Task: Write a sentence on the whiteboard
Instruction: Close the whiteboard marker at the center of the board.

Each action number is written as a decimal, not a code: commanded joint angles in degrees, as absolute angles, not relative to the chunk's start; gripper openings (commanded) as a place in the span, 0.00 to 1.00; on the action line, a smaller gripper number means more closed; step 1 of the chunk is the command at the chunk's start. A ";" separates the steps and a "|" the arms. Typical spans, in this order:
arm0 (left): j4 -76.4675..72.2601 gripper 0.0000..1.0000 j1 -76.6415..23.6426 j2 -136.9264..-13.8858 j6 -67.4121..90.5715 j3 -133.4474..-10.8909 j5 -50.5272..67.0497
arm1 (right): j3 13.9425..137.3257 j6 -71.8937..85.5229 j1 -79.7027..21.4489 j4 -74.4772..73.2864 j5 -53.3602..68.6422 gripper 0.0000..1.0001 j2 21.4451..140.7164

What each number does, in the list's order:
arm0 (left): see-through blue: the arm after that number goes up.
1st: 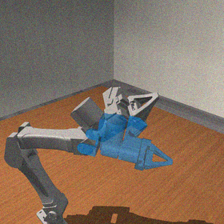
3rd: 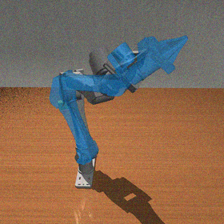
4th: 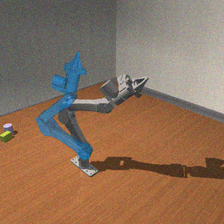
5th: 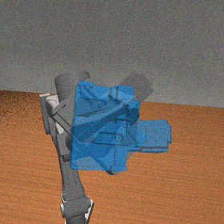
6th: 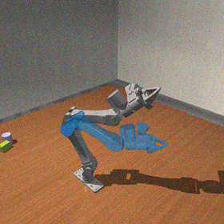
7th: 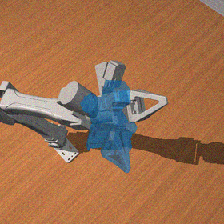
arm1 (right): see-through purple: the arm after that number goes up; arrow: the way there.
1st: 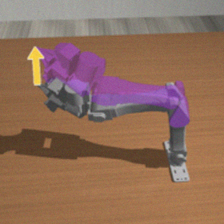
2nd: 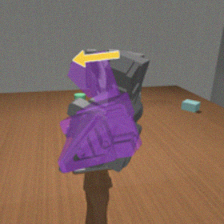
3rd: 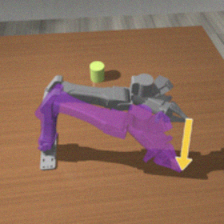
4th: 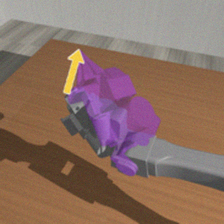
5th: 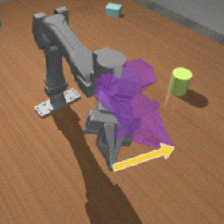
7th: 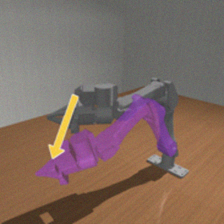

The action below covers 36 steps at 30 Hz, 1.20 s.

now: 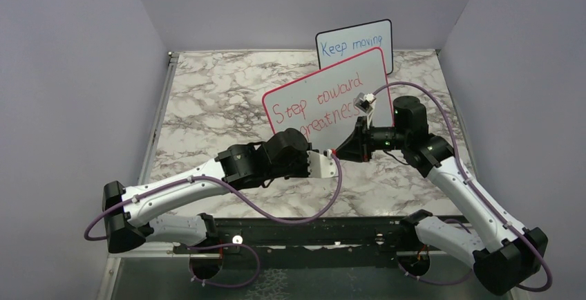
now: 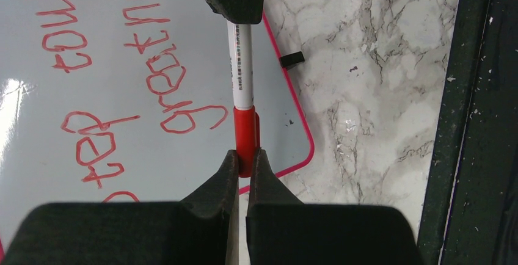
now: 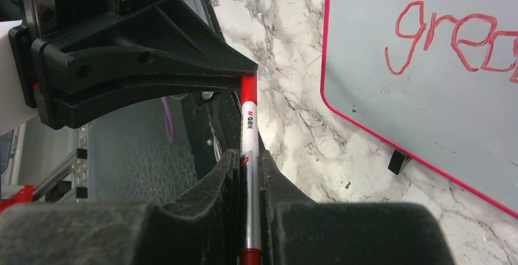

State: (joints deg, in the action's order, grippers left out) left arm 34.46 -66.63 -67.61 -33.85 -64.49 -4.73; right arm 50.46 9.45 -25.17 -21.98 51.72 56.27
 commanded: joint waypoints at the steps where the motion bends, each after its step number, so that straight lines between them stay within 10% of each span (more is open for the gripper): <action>1: 22.81 0.00 -68.93 -67.10 -31.97 -67.01 -1.24 | 51.59 9.66 -26.50 -22.97 49.33 0.00 57.88; 25: 3.51 0.01 -78.14 -66.37 -38.57 -59.77 -11.71 | 49.86 15.22 -28.55 -22.61 41.27 0.00 60.85; 36: 9.12 0.64 -78.20 -54.48 -32.41 -49.30 -24.16 | 39.42 15.95 -28.52 -19.03 24.60 0.00 50.38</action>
